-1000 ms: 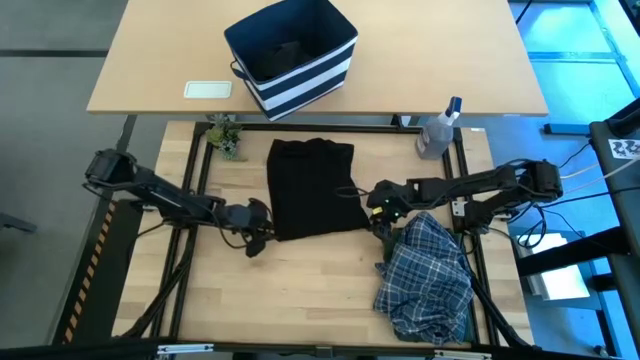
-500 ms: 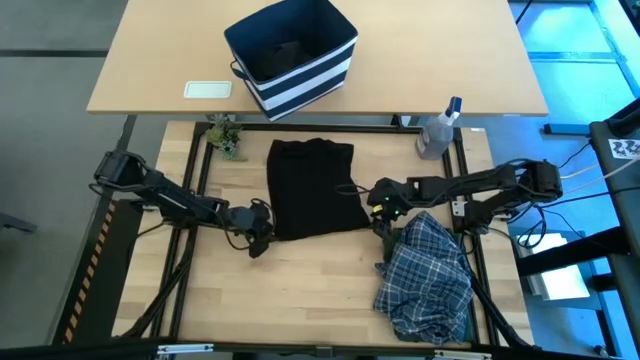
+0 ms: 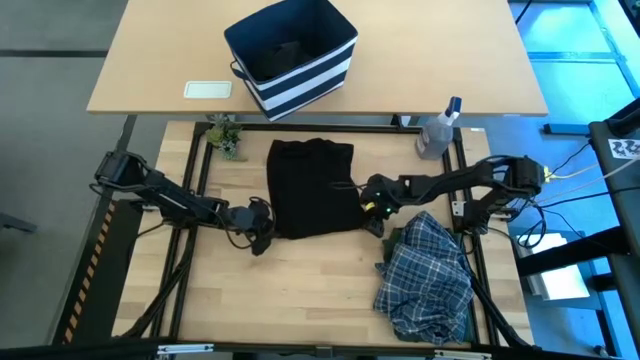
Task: Fold Laundry from Bin
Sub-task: Fold the black shirt
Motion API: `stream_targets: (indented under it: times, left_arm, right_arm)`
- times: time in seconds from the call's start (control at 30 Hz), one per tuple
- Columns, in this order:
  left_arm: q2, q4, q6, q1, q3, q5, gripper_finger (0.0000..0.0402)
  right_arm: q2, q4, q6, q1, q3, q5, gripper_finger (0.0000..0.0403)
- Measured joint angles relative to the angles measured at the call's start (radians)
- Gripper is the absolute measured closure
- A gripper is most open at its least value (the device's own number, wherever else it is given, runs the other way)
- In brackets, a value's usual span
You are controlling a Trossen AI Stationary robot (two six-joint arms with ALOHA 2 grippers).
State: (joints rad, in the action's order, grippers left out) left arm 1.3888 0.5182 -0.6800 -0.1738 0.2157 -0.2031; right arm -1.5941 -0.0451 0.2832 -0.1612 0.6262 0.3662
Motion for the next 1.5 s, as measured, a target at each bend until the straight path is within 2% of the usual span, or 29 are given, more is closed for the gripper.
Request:
stream_targets:
  times: [0.1,0.2,0.33,0.4,0.43,0.53,0.67,0.8,1.13,1.27,1.4,1.5]
  left_arm:
    - [0.020,0.022,0.000,0.000,0.000,-0.018,0.0248]
    - [0.048,0.025,0.000,0.000,0.000,-0.019,0.0267]
    - [0.087,0.056,0.001,0.000,0.000,-0.030,0.0325]
    - [0.099,0.086,0.014,0.000,0.000,0.003,0.0371]
    - [0.099,0.103,0.024,0.000,0.000,0.029,0.0385]
    - [0.087,0.100,0.027,-0.009,0.001,0.117,0.0396]
    - [0.057,0.096,0.005,-0.053,0.001,0.222,0.0399]
    - [0.021,0.051,-0.029,-0.114,0.002,0.294,0.0400]
    - [-0.111,-0.249,-0.130,-0.227,0.003,0.324,0.0401]
    - [-0.175,-0.263,-0.130,-0.237,0.002,0.356,0.0401]
    - [-0.222,-0.269,-0.117,-0.238,0.002,0.324,0.0401]
    - [-0.247,-0.269,-0.096,-0.239,0.001,0.310,0.0401]
  right_arm:
    - [-0.006,0.013,-0.002,0.001,0.000,-0.012,0.0218]
    - [-0.002,0.022,-0.004,0.000,0.000,-0.020,0.0279]
    - [-0.004,0.024,-0.005,0.002,0.004,0.020,0.0373]
    - [-0.004,0.024,-0.004,0.002,0.004,0.062,0.0391]
    - [-0.004,0.020,-0.002,0.004,0.005,0.081,0.0389]
    - [-0.004,-0.012,0.006,0.011,0.019,0.127,0.0379]
    - [-0.004,-0.077,0.023,0.050,0.044,0.186,0.0395]
    - [-0.004,-0.116,0.023,0.104,0.070,0.262,0.0390]
    - [-0.004,-0.130,0.052,0.214,0.145,0.292,0.0387]
    - [-0.004,-0.140,0.053,0.239,0.180,0.285,0.0377]
    - [-0.003,-0.144,0.052,0.250,0.203,0.208,0.0359]
    - [-0.003,-0.143,0.054,0.247,0.206,0.201,0.0362]
